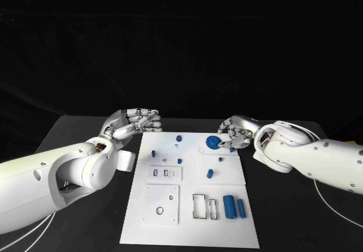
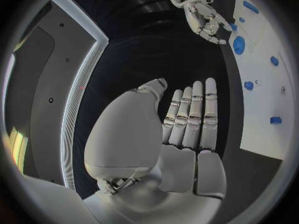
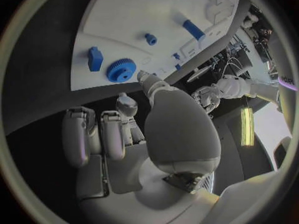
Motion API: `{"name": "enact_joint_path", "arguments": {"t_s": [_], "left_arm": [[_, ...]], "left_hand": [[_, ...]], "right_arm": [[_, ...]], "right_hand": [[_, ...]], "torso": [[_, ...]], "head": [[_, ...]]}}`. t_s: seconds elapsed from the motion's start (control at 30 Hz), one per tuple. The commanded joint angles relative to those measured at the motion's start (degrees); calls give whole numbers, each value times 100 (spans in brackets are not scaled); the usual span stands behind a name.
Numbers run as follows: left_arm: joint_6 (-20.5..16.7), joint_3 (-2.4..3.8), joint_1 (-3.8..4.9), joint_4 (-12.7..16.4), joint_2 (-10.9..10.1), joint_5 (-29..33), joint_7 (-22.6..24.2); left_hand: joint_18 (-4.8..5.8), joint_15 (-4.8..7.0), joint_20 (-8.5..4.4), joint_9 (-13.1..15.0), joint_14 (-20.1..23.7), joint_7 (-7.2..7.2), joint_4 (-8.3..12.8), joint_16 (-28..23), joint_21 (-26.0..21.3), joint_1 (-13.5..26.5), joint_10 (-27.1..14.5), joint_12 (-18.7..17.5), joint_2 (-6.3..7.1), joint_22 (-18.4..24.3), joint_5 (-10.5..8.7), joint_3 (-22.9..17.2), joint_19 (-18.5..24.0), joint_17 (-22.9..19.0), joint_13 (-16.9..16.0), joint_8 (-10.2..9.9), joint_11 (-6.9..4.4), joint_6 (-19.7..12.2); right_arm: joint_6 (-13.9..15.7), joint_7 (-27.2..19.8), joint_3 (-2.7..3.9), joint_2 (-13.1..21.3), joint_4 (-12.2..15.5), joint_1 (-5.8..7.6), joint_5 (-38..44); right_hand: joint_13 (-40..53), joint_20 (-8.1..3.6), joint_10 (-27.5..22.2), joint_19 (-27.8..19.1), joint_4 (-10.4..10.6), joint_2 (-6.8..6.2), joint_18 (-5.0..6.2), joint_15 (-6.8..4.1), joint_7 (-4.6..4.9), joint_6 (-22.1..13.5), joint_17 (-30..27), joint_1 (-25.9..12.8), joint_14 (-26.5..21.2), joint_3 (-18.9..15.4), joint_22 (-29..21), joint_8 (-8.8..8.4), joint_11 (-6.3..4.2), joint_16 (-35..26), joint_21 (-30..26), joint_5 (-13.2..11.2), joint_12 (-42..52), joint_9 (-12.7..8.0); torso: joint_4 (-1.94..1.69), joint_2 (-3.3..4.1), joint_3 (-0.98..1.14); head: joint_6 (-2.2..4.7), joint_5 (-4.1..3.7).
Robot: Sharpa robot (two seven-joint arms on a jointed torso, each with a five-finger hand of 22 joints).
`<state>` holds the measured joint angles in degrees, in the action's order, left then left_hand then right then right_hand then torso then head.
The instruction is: Assemble the parts on the task board
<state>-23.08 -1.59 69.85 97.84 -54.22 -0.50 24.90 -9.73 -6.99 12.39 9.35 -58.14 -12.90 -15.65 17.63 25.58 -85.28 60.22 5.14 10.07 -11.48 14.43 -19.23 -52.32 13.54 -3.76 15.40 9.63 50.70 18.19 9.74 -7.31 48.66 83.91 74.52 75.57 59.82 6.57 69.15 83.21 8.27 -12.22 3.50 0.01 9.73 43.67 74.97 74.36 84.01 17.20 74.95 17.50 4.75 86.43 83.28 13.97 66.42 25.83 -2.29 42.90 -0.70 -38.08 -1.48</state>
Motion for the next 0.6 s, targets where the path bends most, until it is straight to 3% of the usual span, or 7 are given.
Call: {"name": "enact_joint_path", "arguments": {"t_s": [0.03, 0.4, 0.6], "left_arm": [[119, 5, 6, 1, 17, 16, 38], [129, 4, 6, -8, 32, 16, 35], [134, 4, 6, -12, 38, 16, 31]], "left_hand": [[-60, -5, 6, -4, 32, -47, 1, -21, 35, 21, 6, -21, 21, -8, -32, -27, -6, 8, -4, -35, 35, -28], [-60, -5, 6, -4, 32, -47, 1, -21, 35, 21, 6, -21, 21, -8, -32, -27, -6, 8, -4, -35, 35, -28], [-60, -5, 6, -4, 32, -47, 1, -21, 35, 21, 6, -21, 21, -8, -32, -27, -6, 8, -4, -35, 35, -28]], "right_arm": [[-184, -33, 1, -91, -138, 1, -197], [-210, -72, -14, -466, -626, -33, -313], [-284, -69, -20, -564, -753, -45, -330]], "right_hand": [[112, 7, 65, 64, 4, 15, -122, 55, 1, -41, 641, 85, 426, -26, 645, 37, 6, 47, 54, 40, 98, 11], [416, 21, 208, 86, 46, 56, -130, 69, 12, -52, 756, 110, 447, -24, 690, 65, 18, 97, 81, 108, 371, 17], [442, 25, 210, 94, 59, 70, -133, 73, 15, -57, 781, 111, 451, -20, 703, 70, 22, 108, 90, 117, 397, 17]], "torso": [[-12, 12, -4], [-7, 9, -11], [-9, 6, -13]], "head": [[-11, 5], [-50, 18], [-64, 23]]}}
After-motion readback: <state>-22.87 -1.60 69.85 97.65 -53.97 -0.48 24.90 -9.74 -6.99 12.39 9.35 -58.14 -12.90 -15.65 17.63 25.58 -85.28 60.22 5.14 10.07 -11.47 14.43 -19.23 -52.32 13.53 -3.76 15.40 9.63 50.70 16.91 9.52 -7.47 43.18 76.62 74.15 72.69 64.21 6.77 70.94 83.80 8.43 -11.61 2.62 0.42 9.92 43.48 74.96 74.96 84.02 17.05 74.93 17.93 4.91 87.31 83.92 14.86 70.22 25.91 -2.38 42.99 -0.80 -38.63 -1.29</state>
